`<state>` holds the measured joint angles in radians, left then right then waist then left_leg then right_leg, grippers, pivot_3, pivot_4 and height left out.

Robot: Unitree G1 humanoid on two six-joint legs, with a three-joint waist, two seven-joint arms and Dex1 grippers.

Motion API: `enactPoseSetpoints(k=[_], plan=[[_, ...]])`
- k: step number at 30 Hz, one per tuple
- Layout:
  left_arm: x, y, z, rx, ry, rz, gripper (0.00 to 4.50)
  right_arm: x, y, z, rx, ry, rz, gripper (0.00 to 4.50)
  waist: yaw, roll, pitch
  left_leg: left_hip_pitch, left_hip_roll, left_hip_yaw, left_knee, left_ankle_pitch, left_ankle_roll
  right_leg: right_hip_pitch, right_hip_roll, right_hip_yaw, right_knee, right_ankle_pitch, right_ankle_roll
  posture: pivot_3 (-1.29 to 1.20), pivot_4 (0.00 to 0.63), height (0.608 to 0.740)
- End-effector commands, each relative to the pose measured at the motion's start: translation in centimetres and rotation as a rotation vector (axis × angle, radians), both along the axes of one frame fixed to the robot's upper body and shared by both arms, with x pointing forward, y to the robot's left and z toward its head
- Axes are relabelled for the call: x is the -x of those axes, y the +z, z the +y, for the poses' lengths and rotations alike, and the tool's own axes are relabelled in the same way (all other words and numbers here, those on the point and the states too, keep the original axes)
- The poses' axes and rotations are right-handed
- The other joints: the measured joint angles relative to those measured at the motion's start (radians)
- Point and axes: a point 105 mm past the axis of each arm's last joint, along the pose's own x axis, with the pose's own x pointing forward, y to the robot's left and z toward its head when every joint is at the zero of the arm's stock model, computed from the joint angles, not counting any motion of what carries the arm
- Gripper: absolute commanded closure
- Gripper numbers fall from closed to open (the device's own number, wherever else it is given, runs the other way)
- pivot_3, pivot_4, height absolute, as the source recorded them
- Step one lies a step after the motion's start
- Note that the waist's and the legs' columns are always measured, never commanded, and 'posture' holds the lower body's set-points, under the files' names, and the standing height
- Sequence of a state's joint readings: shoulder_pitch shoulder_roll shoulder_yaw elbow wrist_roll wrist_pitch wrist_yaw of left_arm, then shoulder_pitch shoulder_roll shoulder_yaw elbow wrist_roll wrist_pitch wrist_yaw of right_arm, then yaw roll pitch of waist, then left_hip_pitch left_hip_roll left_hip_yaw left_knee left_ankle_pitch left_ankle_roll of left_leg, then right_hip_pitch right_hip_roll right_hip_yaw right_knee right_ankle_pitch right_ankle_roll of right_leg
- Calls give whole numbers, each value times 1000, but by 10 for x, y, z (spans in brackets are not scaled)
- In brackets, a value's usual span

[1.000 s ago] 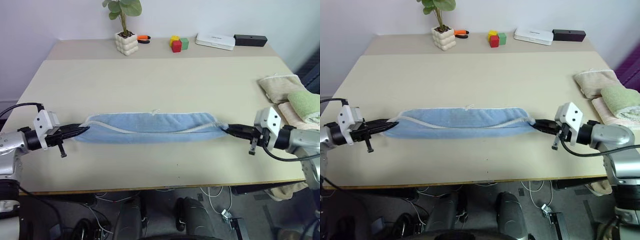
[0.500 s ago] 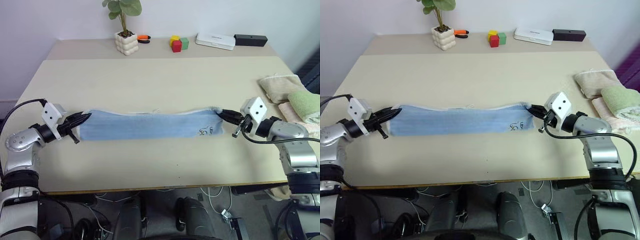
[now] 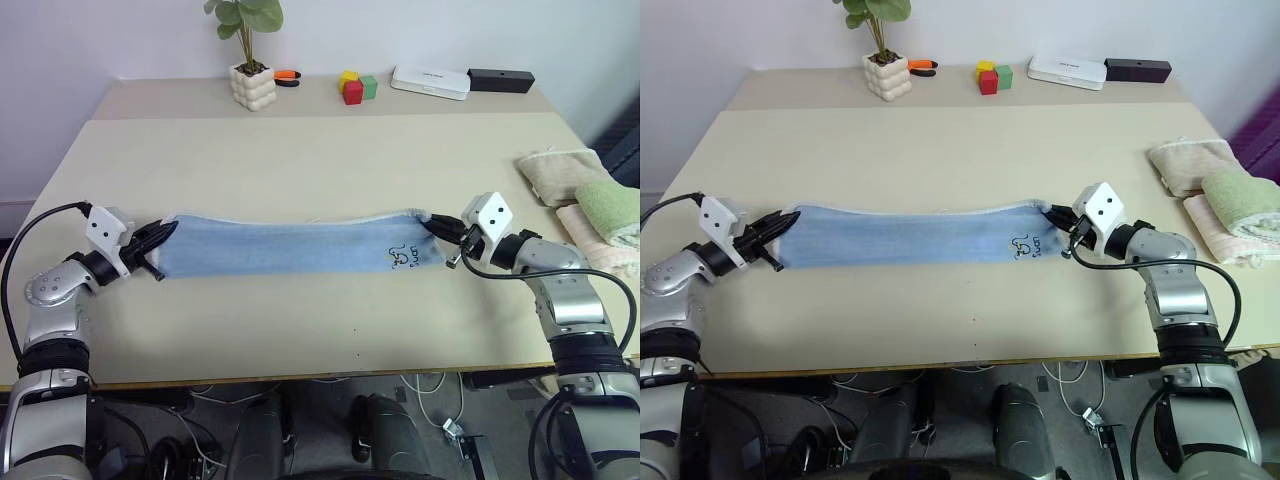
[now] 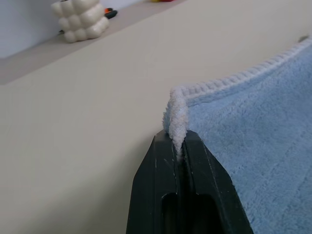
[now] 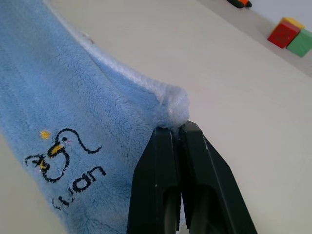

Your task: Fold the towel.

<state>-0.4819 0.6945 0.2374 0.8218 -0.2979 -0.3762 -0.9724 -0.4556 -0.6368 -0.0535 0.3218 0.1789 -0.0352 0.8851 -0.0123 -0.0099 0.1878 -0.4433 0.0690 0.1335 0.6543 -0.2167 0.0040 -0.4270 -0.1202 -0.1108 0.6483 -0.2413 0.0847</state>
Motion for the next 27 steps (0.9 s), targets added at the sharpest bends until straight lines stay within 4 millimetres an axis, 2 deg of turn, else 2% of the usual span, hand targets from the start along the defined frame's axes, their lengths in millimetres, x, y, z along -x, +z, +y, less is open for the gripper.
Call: enactPoseSetpoints(k=[1, 6, 10, 13, 17, 20, 23, 27], plan=[[-2, 12, 8, 12, 56, -62, 4426, -5, 11, -1, 7, -19, -59, 4500, 0, 0, 0, 0, 0, 0, 0, 0, 0, 0, 0, 0, 0, 0, 0, 0, 150, 740], [-4, -1, 3, 33, 67, -31, 4426, -10, 3, 5, 14, -33, -61, 4500, -1, 0, 0, 0, 0, 0, 0, 0, 0, 0, 0, 0, 0, 0, 0, 0, 150, 740], [-3, -14, 2, 164, 33, 107, 4426, -10, -6, 2, 23, -37, -12, 4500, -1, 0, 0, 0, 0, 0, 0, 0, 0, 0, 0, 0, 0, 0, 0, 0, 150, 740], [-1, -15, 1, 181, 11, 140, 3566, -10, -9, 0, -18, -45, 34, 3565, -1, 0, 0, 0, 0, 0, 0, 0, 0, 0, 0, 0, 0, 0, 0, 0, 150, 740], [0, -12, 4, 167, 19, 129, 1570, -10, -8, -5, 25, -65, 10, 1609, -1, 0, 0, 0, 0, 0, 0, 0, 0, 0, 0, 0, 0, 0, 0, 0, 150, 740], [0, -9, 14, 156, 64, 130, 43, -14, -5, -11, 46, -102, -10, 92, -1, 0, 0, 0, 0, 0, 0, 0, 0, 0, 0, 0, 0, 0, 0, 0, 150, 740], [0, -6, 24, 148, 104, 132, 14, -16, -3, -16, 51, -122, -17, 37, -2, 0, 0, 0, 0, 0, 0, 0, 0, 0, 0, 0, 0, 0, 0, 0, 150, 740], [3, 8, 50, 222, 192, 126, 14, -18, 3, -29, 55, -172, -34, 37, -2, 0, 0, 0, 0, 0, 0, 0, 0, 0, 0, 0, 0, 0, 0, 0, 150, 740]])
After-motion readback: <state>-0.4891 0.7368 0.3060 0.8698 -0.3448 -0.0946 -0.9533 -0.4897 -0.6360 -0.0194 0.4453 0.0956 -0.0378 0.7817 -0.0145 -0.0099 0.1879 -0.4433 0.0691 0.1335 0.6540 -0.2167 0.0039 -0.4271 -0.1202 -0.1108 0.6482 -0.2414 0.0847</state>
